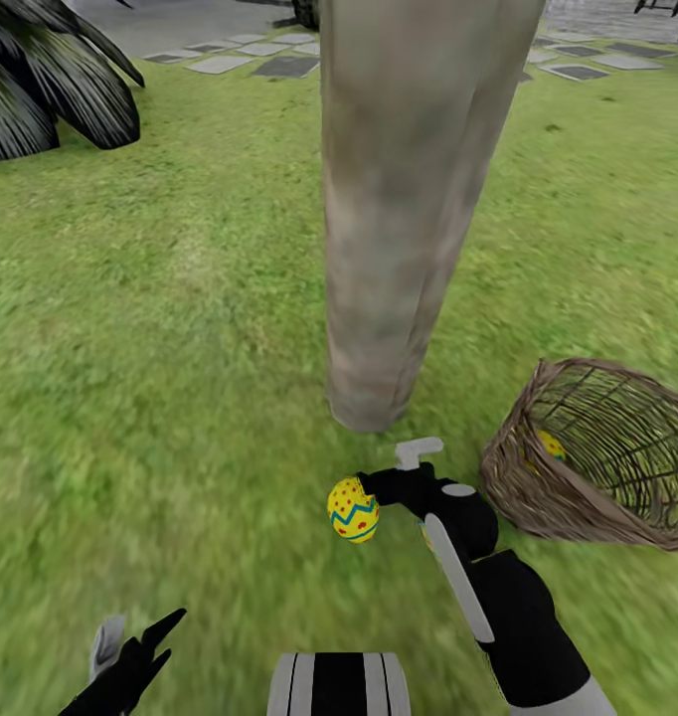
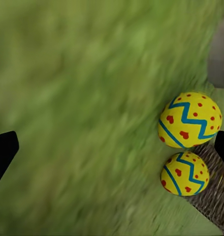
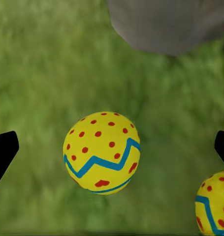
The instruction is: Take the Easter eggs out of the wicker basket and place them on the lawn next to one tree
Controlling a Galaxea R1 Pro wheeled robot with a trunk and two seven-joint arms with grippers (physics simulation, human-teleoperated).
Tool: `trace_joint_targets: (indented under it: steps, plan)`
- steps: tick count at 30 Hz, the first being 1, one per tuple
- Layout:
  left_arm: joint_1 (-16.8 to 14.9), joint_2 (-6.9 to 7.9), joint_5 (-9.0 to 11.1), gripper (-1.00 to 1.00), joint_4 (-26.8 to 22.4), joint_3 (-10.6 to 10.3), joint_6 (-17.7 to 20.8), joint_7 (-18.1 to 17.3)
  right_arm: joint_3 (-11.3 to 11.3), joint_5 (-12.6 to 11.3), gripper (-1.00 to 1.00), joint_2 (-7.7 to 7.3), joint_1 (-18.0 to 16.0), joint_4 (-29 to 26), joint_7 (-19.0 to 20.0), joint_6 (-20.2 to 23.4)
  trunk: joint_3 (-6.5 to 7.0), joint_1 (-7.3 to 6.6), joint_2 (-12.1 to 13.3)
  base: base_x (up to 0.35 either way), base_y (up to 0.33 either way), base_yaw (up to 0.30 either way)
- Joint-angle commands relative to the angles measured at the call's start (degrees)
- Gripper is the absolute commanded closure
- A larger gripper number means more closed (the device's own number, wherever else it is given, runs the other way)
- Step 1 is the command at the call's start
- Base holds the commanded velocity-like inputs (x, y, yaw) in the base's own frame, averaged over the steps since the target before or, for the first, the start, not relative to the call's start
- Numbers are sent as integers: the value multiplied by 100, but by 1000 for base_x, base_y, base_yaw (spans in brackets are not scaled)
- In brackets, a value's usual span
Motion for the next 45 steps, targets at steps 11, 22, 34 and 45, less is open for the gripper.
trace_joint_targets:
  steps: [11,22,34,45]
  plan:
    - [5,-16,16,-100,38,5,-47,174,-572,-83,-100,-695,141,-129,2311,271,258,-29,14,0,0,-78]
    - [5,-16,23,-100,41,-2,-47,303,-1054,-79,-100,-829,100,-130,3826,231,502,-57,28,0,0,-1]
    - [5,-18,50,-100,33,-14,-39,395,-2249,-79,-100,-1408,-200,-130,4934,650,768,-88,44,0,0,0]
    - [167,-66,39,-100,-311,-5,-199,447,-2526,-79,-100,-1541,-244,-130,5128,712,1011,-117,59,0,0,0]
